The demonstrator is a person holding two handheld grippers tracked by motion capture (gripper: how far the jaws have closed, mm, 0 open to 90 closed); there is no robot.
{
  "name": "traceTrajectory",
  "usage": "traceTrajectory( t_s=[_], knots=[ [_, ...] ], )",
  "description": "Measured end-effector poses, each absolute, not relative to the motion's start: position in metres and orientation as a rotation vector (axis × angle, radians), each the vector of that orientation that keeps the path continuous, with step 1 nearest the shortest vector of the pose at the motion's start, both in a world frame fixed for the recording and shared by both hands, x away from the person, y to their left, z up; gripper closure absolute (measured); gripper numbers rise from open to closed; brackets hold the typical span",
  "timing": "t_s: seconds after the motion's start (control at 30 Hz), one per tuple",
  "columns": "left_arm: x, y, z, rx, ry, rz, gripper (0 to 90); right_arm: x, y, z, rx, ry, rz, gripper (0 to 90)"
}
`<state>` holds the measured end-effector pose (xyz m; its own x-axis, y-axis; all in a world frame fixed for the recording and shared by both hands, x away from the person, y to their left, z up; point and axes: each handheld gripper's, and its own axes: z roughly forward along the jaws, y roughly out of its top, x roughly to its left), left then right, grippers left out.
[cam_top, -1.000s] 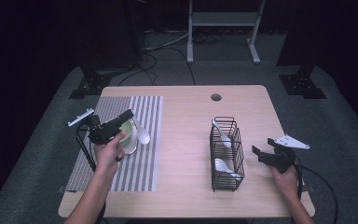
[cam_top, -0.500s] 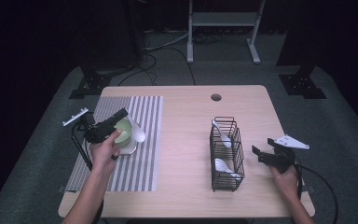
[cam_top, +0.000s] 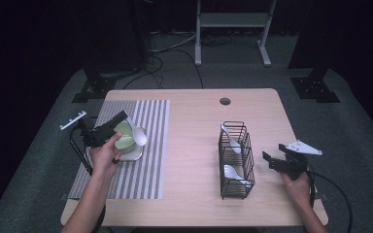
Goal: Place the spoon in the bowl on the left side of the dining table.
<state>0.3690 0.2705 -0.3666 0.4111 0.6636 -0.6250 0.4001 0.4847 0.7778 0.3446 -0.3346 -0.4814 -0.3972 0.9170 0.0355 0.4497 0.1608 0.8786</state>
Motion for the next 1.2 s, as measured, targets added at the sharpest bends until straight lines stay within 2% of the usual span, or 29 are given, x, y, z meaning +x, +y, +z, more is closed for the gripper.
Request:
traceTrajectory(
  t_s=[1.2],
  knots=[
    [0.374, 0.313, -0.372, 1.040, 1.291, 0.302, 85.4, 0.345, -0.334, -0.481, 1.304, 1.924, 1.171, 20.9]
  ],
)
